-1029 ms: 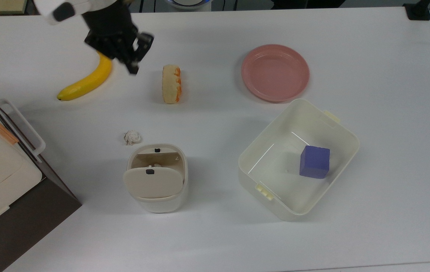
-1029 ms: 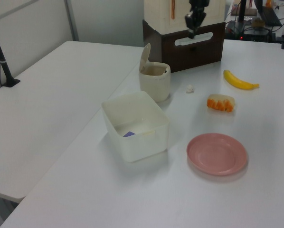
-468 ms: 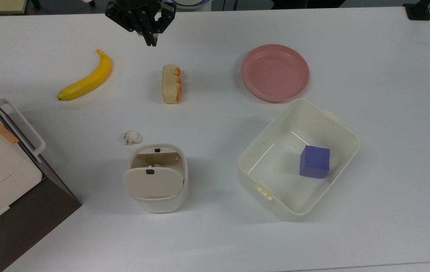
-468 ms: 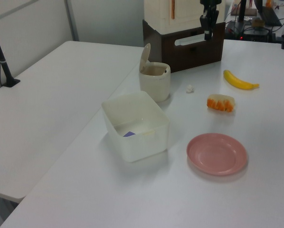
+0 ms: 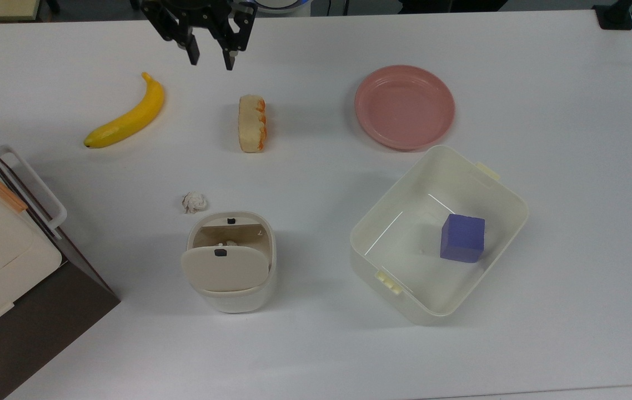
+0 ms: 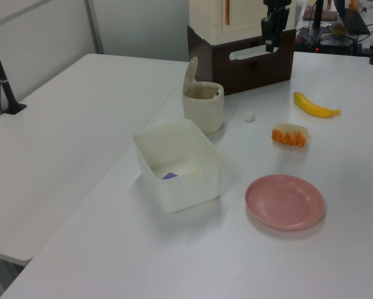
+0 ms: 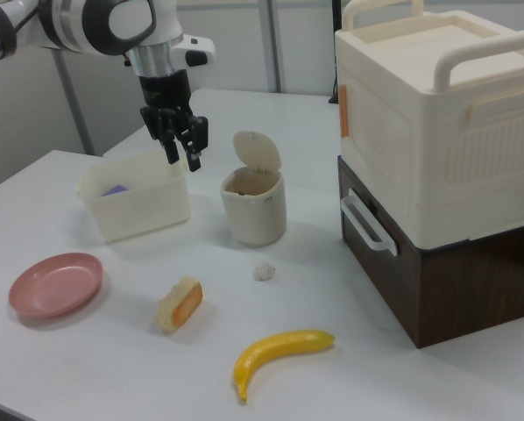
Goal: Open the trash can
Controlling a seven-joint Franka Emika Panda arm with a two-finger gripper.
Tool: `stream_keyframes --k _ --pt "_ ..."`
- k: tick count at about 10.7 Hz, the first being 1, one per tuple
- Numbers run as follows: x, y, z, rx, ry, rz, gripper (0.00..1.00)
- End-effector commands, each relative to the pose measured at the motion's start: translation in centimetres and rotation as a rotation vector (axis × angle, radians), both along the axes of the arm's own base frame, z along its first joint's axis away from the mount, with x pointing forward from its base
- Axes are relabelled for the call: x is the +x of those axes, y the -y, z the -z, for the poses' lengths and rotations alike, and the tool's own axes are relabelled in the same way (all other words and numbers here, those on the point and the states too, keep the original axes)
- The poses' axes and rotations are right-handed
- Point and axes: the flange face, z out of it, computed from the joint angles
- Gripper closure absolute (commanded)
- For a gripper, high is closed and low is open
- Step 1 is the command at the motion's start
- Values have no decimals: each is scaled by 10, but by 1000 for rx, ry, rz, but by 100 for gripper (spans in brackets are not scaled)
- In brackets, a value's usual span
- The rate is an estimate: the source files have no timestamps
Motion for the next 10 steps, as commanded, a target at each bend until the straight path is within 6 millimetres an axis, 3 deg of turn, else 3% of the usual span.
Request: stream_keyframes --k 1,3,10 --pt "-19 0 -10 -10 10 13 0" --pt "-29 4 -10 -3 -8 15 0" --pt "-29 6 -9 0 3 20 0"
